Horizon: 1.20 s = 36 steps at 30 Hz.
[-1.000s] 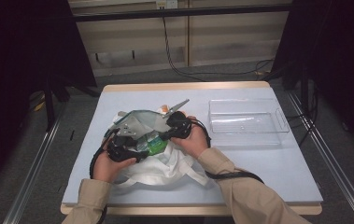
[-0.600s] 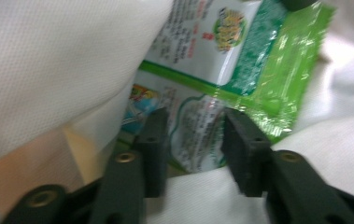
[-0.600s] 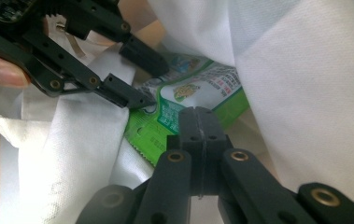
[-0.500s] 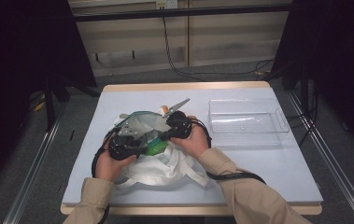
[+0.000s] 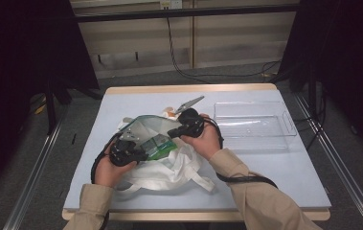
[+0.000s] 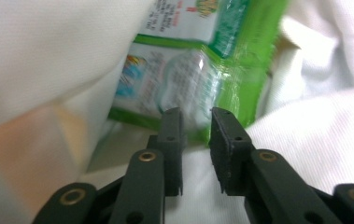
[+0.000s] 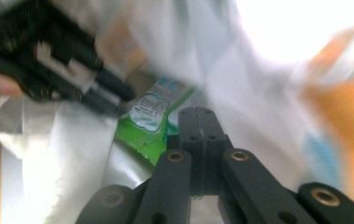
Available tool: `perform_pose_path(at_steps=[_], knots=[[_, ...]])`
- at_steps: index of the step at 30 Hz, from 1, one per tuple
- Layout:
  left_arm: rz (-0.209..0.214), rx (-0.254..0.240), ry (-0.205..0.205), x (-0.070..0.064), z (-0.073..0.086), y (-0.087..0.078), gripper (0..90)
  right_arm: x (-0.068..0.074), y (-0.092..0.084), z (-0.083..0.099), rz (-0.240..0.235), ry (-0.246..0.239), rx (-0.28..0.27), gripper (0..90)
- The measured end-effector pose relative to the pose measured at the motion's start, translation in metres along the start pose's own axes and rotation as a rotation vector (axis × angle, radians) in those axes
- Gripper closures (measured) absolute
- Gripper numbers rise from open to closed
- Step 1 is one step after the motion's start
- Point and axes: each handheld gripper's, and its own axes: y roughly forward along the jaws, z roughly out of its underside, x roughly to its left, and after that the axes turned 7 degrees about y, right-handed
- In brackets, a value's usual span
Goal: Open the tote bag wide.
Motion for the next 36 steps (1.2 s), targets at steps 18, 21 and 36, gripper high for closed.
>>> perform_pose_path(at_steps=[18, 21, 36], knots=[[0.004, 0.005, 0.002, -0.001, -0.002, 0.003, 80.9, 0.005, 0.024, 0.026, -0.034, -0.137, 0.092, 72.0], [0.003, 0.005, 0.002, 0.0, -0.002, 0.003, 80.8, 0.005, 0.028, 0.03, -0.04, -0.162, 0.113, 66.1], [0.005, 0.004, -0.008, 0.002, -0.001, 0.003, 80.9, 0.018, 0.058, 0.033, -0.048, -0.352, 0.148, 74.3]])
